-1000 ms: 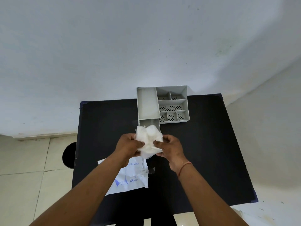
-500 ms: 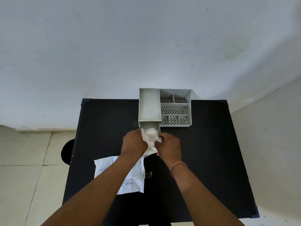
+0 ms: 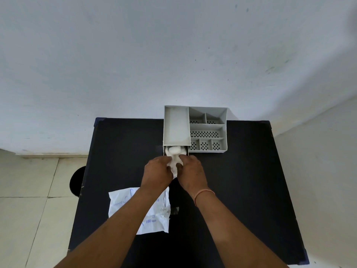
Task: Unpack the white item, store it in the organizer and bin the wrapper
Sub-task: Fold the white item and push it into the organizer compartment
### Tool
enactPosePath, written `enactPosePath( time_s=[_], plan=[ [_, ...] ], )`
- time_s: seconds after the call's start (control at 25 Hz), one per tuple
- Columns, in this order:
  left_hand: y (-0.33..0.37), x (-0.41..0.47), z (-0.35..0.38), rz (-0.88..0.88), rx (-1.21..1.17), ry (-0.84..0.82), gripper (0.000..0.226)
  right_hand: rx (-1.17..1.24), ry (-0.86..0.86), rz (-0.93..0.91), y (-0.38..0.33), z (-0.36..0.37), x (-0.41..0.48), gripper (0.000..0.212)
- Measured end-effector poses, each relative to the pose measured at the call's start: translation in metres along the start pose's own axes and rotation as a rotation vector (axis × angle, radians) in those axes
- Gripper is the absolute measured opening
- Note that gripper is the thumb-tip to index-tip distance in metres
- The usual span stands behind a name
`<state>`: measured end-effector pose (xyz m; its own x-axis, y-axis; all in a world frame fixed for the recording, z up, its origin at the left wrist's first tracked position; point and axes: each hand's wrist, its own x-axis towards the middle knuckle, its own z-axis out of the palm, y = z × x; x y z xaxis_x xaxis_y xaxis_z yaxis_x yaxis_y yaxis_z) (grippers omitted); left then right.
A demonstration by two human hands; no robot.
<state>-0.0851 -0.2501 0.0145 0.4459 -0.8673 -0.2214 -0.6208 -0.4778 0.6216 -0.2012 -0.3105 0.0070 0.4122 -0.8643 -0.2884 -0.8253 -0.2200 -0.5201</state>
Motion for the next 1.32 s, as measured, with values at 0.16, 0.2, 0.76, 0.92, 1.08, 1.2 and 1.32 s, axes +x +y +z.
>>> enactPosePath(
  time_s=[0.16, 0.2, 0.76, 0.92, 1.08, 1.2, 1.32],
  plan=[
    [-0.007, 0.009, 0.0, 0.038, 0.182, -0.096, 0.03, -0.12, -0.059, -0.075, 0.007, -0.003, -0.003, 0.042],
    [-0.006, 0.013, -0.002, 0.051, 0.237, -0.12, 0.028, -0.12, -0.034, -0.083, 0.008, -0.003, -0.003, 0.042],
    [-0.008, 0.021, 0.004, 0.072, 0.196, -0.092, 0.027, -0.241, 0.076, -0.091, 0.022, 0.004, 0.001, 0.023],
    [-0.023, 0.02, -0.007, 0.279, 0.21, 0.072, 0.025, -0.192, 0.233, -0.102, 0.02, -0.011, 0.004, 0.035],
    [-0.023, 0.03, -0.006, 0.35, 0.485, -0.181, 0.06, -0.415, -0.016, -0.097, 0.019, -0.01, 0.012, 0.06],
    [-0.023, 0.035, 0.0, 0.341, 0.652, -0.329, 0.06, -0.374, -0.11, -0.026, 0.022, -0.008, 0.016, 0.055],
    [-0.025, 0.037, -0.01, 0.378, 0.515, -0.174, 0.039, -0.23, 0.036, -0.042, 0.02, -0.012, 0.016, 0.041]
  ],
)
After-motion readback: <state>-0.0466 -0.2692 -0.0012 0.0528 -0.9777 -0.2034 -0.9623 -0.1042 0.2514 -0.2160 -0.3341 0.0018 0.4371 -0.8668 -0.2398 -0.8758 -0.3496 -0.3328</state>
